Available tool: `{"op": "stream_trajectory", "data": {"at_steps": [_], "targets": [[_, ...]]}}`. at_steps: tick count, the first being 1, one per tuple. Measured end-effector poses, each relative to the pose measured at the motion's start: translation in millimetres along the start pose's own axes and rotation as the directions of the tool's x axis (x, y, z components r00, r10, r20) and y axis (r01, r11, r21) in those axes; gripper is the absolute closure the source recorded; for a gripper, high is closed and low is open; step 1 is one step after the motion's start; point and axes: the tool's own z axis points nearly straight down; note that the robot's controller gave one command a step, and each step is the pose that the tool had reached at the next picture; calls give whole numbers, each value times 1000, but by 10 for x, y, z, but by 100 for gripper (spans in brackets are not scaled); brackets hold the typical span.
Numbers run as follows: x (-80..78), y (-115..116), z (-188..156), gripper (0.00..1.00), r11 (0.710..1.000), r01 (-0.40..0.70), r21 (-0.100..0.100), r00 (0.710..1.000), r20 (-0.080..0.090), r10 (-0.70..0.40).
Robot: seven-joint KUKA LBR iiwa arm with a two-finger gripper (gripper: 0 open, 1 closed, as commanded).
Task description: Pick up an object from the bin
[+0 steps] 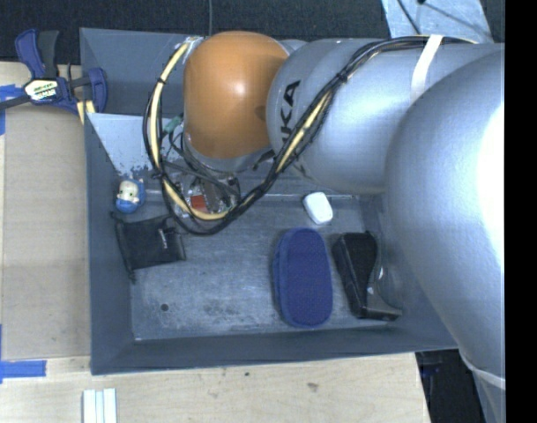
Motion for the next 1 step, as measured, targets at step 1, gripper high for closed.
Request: {"op": "stream_trajectory", "data": {"at_steps": [1], "targets": [[-107, -123, -737, 100, 1000, -16, 2, 1000, 1, 16]]}}
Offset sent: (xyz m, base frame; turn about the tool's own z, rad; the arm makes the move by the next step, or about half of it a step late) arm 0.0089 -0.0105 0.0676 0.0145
